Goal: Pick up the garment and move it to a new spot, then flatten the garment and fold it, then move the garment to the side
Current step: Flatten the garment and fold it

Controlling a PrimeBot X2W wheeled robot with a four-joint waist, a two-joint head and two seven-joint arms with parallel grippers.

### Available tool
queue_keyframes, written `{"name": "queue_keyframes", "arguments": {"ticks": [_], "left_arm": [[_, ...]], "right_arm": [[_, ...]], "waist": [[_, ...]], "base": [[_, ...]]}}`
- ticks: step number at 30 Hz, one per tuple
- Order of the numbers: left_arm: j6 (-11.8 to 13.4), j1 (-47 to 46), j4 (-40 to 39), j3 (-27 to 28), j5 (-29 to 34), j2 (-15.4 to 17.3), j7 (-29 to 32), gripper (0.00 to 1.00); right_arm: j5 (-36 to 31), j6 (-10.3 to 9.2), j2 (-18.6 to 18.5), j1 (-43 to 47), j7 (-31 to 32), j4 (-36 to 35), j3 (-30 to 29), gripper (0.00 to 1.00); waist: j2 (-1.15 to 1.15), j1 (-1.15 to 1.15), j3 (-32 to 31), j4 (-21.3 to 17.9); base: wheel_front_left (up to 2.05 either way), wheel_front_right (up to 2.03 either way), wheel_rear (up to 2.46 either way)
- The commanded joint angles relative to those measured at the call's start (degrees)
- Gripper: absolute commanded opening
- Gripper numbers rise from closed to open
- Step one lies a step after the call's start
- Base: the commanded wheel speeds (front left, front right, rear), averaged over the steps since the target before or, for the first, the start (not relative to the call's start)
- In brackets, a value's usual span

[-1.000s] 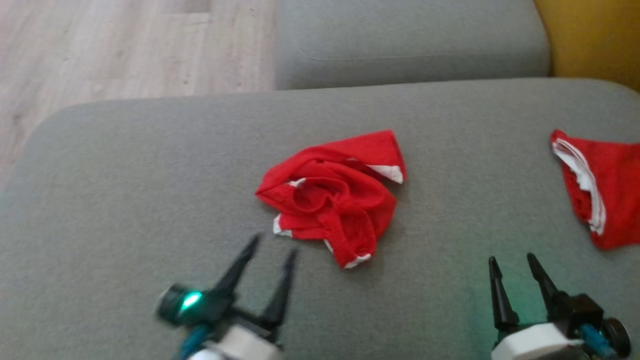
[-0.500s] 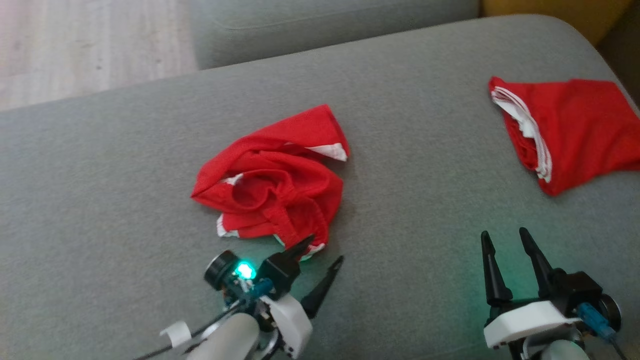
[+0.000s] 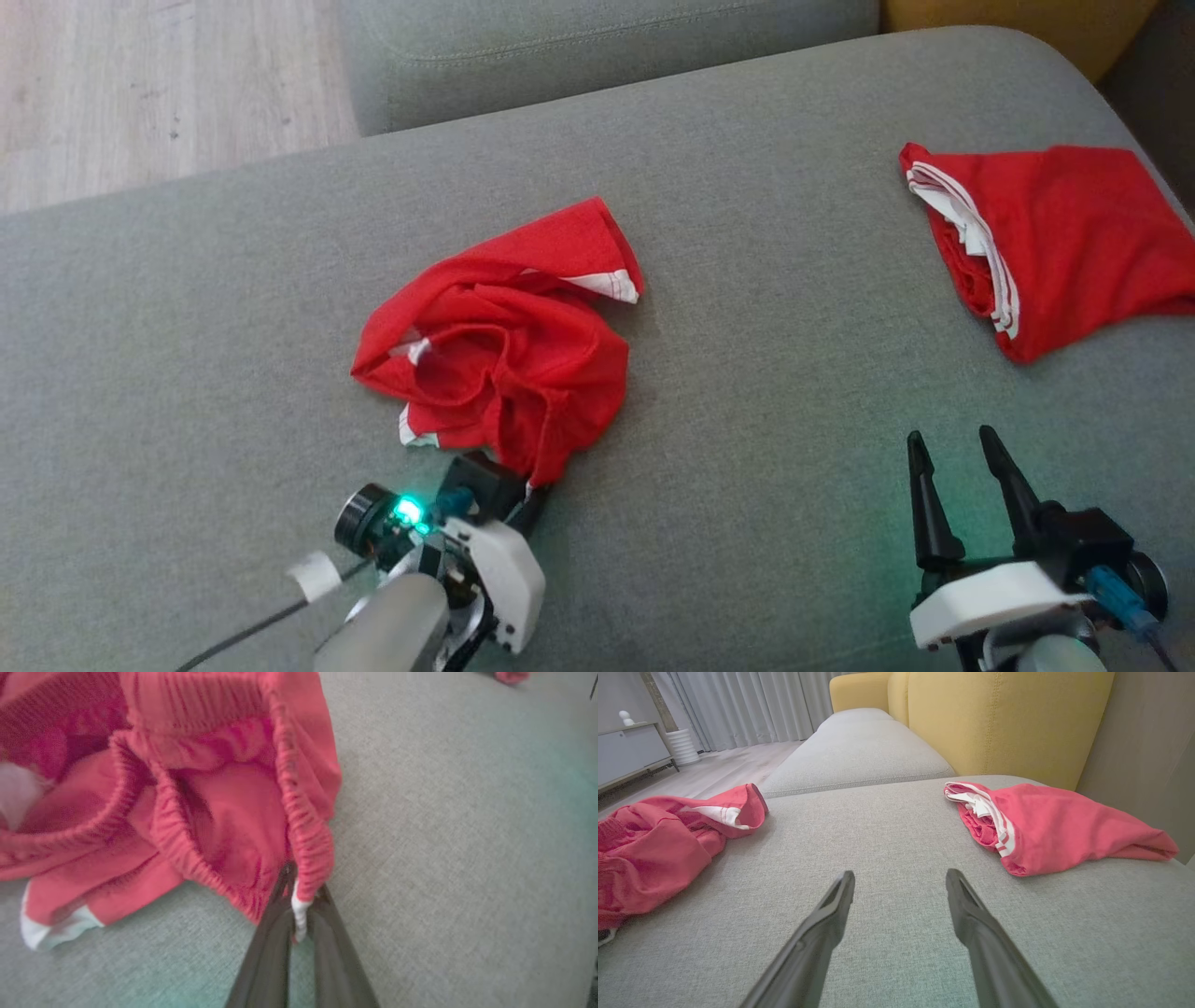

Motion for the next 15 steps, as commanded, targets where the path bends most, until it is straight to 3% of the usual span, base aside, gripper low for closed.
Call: {"name": "queue_keyframes", "arguments": {"ticks": [1,9,15], "left_arm": [[-0.4,-2.3,-2.1,2.7,-2.5,0.2,0.2,0.0],[-1.5,-9.2,-17.8,6.7,-16.3,-1.3,6.4,0.0],[-1.6,-16.1,-23.6,10.2,-21.2,0.0,10.3,0.0]], "right_arm": [[0.4,0.39,-0.4,-2.0,-0.8,-1.3,1.4,1.0],[0.6,0.39,-0.4,-1.9,-0.8,-0.6,2.0,1.0],[1.6,0.39,-0.4,-3.0,-0.8,0.0,3.6,1.0]], "waist": [[0.0,0.0,-0.4,0.2],[0.0,0.0,-1.6,0.1],[0.0,0.0,-2.2,-1.9]], "base": [[0.0,0.0,0.0],[0.0,0.0,0.0],[0.0,0.0,0.0]]}}
